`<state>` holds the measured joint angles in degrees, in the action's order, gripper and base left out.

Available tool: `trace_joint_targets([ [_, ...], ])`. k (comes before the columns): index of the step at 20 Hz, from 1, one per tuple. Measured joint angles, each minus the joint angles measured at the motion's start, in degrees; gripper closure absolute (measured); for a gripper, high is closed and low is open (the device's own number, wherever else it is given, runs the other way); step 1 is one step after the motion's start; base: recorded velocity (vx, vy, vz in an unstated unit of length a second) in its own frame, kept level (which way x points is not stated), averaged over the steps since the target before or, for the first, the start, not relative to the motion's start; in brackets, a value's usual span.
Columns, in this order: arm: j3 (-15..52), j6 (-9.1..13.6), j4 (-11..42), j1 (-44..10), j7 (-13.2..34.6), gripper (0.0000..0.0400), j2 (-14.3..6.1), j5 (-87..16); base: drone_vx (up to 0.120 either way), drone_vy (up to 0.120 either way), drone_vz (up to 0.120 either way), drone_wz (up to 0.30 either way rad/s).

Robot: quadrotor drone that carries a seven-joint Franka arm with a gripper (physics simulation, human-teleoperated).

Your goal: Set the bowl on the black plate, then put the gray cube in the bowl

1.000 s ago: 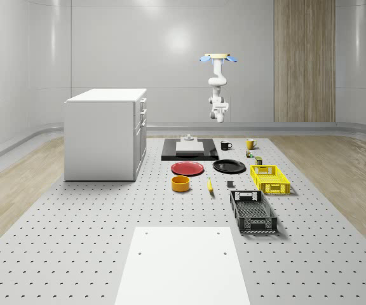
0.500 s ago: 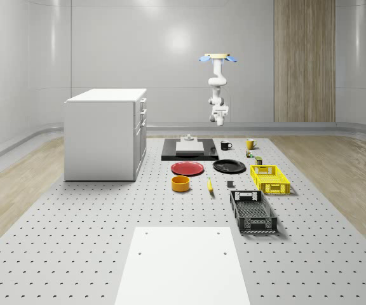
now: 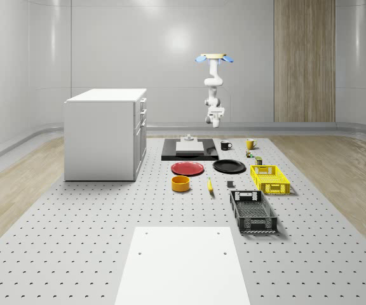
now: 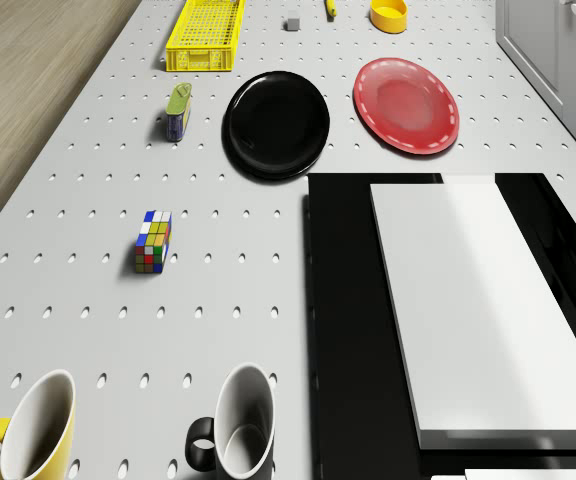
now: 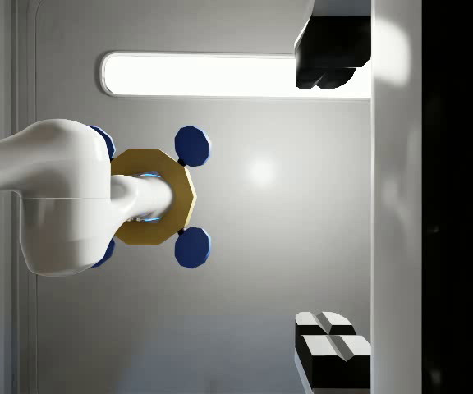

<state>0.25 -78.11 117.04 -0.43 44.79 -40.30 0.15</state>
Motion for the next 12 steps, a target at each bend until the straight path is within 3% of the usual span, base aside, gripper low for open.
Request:
trace_joint_targets([
  [12,0.1,-0.5,0.3,-0.1,0.0,0.0,-0.3,-0.1,0.12,-0.12,0.0,0.0],
])
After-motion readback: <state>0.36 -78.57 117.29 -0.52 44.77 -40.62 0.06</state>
